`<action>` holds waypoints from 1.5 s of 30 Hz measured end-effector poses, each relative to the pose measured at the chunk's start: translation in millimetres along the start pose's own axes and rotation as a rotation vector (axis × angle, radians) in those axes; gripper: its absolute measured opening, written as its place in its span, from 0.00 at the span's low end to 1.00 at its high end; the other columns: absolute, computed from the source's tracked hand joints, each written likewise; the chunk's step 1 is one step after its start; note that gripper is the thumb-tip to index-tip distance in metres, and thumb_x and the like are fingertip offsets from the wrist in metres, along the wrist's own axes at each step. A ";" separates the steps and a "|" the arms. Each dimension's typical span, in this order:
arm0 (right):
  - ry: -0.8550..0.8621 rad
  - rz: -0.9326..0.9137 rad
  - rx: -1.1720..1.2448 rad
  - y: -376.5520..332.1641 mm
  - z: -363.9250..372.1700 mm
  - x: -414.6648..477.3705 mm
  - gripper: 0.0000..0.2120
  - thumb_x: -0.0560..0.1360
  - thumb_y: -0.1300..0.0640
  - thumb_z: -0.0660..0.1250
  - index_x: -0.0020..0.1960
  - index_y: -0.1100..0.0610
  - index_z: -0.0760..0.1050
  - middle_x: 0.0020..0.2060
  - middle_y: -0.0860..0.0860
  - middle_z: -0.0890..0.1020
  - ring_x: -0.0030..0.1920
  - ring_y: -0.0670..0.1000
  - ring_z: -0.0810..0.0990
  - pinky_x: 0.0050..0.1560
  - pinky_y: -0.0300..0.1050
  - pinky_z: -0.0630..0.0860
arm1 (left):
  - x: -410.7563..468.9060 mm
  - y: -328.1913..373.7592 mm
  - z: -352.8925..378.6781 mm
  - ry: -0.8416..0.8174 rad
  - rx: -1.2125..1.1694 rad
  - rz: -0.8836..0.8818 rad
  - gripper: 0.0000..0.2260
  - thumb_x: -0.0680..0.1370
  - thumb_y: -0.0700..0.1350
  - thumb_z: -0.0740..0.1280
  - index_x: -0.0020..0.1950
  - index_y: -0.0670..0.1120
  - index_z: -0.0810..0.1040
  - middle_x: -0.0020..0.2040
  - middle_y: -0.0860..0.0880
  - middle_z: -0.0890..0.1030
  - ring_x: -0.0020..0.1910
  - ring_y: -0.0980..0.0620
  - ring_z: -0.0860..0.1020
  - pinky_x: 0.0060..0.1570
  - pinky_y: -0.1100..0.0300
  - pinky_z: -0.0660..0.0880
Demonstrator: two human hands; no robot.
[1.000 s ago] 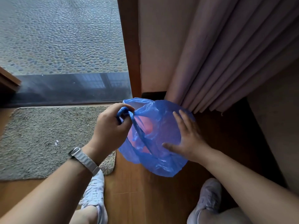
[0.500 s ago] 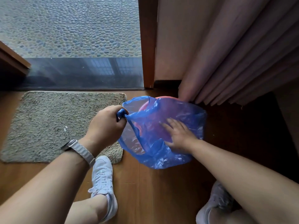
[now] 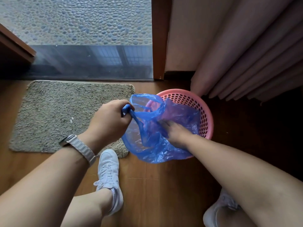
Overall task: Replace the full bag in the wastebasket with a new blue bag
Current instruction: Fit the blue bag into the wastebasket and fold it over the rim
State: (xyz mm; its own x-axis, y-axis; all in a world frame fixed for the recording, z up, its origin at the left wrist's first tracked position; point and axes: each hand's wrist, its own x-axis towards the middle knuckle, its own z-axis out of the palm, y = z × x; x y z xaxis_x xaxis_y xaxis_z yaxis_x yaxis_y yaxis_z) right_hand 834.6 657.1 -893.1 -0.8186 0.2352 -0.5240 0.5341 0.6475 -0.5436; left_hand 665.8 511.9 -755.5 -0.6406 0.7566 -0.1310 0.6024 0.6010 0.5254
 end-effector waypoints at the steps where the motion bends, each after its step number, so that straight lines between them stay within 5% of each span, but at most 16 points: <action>1: -0.013 0.001 0.002 -0.7 -1.5 -1.5 0.27 0.76 0.46 0.58 0.73 0.42 0.55 0.71 0.50 0.67 0.69 0.57 0.68 0.67 0.59 0.67 | 0.8 2.6 0.0 -0.001 -0.012 0.004 0.08 0.73 0.40 0.66 0.47 0.49 0.82 0.33 0.59 0.72 0.34 0.52 0.71 0.36 0.59 0.64; 4: 0.006 0.004 -0.005 -3.3 -11.5 -10.1 0.29 0.70 0.36 0.55 0.70 0.39 0.57 0.66 0.49 0.72 0.63 0.57 0.73 0.61 0.59 0.72 | 4.2 15.4 2.0 0.014 -0.061 0.036 0.08 0.73 0.39 0.66 0.47 0.48 0.83 0.31 0.59 0.72 0.32 0.54 0.70 0.36 0.59 0.63; 11: 0.208 -0.053 -0.150 0.3 -46.5 -60.6 0.23 0.74 0.45 0.64 0.67 0.51 0.68 0.63 0.51 0.74 0.63 0.53 0.72 0.62 0.52 0.72 | 4.5 64.4 2.6 0.038 -0.198 0.127 0.11 0.70 0.47 0.62 0.46 0.47 0.82 0.39 0.47 0.82 0.40 0.45 0.78 0.41 0.52 0.74; 17: 0.107 -0.036 -0.202 2.1 -57.7 -138.1 0.33 0.71 0.38 0.61 0.73 0.47 0.58 0.71 0.46 0.65 0.69 0.50 0.66 0.66 0.52 0.70 | -9.4 98.3 8.6 0.048 -0.235 0.179 0.07 0.73 0.41 0.66 0.47 0.49 0.82 0.36 0.54 0.77 0.36 0.51 0.73 0.37 0.62 0.65; 21: 0.190 -0.043 -0.099 -10.7 -54.0 -154.1 0.41 0.69 0.33 0.66 0.74 0.43 0.51 0.71 0.45 0.63 0.70 0.48 0.65 0.65 0.49 0.68 | -16.9 113.8 15.7 0.004 -0.376 0.200 0.08 0.70 0.44 0.63 0.44 0.51 0.81 0.36 0.50 0.81 0.35 0.50 0.76 0.38 0.57 0.72; 25: 0.176 -0.026 -0.115 -16.3 -37.3 -141.2 0.45 0.69 0.36 0.68 0.75 0.50 0.48 0.73 0.49 0.59 0.73 0.51 0.58 0.69 0.49 0.61 | -21.1 124.2 29.5 -0.065 -0.501 0.157 0.09 0.68 0.45 0.62 0.43 0.50 0.81 0.33 0.48 0.79 0.29 0.54 0.70 0.33 0.58 0.69; 29: 0.101 0.024 -0.250 2.3 -19.2 -120.3 0.39 0.71 0.35 0.65 0.74 0.51 0.54 0.70 0.53 0.63 0.70 0.56 0.64 0.66 0.52 0.65 | -15.2 114.6 41.1 -0.114 -0.522 0.119 0.08 0.70 0.42 0.64 0.42 0.53 0.80 0.34 0.52 0.80 0.28 0.58 0.69 0.32 0.62 0.67; 35: 0.137 0.109 -0.358 28.5 -18.5 -84.0 0.14 0.76 0.48 0.61 0.58 0.52 0.75 0.55 0.51 0.76 0.55 0.55 0.76 0.52 0.51 0.76 | 2.3 83.6 48.5 -0.082 -0.427 0.030 0.08 0.70 0.43 0.63 0.41 0.54 0.80 0.30 0.49 0.77 0.27 0.56 0.68 0.30 0.62 0.66; 38: 0.142 0.162 -0.367 40.5 -24.9 -59.7 0.07 0.78 0.50 0.60 0.51 0.51 0.75 0.48 0.49 0.78 0.48 0.52 0.78 0.47 0.48 0.76 | 7.8 73.1 48.2 -0.067 -0.429 0.022 0.08 0.70 0.44 0.63 0.42 0.54 0.80 0.34 0.49 0.81 0.28 0.55 0.70 0.30 0.62 0.67; 42: 0.210 0.235 -0.365 51.7 -25.8 -25.0 0.06 0.79 0.53 0.58 0.53 0.51 0.74 0.51 0.49 0.79 0.48 0.52 0.79 0.47 0.48 0.77 | 8.7 59.7 51.4 -0.066 -0.326 0.046 0.11 0.73 0.39 0.66 0.44 0.55 0.80 0.37 0.56 0.82 0.32 0.60 0.75 0.35 0.66 0.70; 45: 0.182 0.249 -0.450 56.3 -21.7 -11.7 0.06 0.80 0.54 0.58 0.54 0.50 0.73 0.51 0.50 0.78 0.48 0.53 0.79 0.45 0.49 0.78 | 5.7 49.1 63.9 -0.107 -0.140 0.066 0.08 0.73 0.42 0.67 0.47 0.53 0.82 0.38 0.54 0.81 0.39 0.53 0.78 0.41 0.59 0.73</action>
State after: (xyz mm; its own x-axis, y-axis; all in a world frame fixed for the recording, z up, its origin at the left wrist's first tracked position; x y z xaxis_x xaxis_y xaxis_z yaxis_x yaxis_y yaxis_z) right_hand 869.6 706.6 -903.3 -0.7233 0.5170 -0.4578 0.6060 0.7930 -0.0618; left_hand 722.2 562.2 -784.1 -0.5432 0.8206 -0.1776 0.5644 0.5135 0.6463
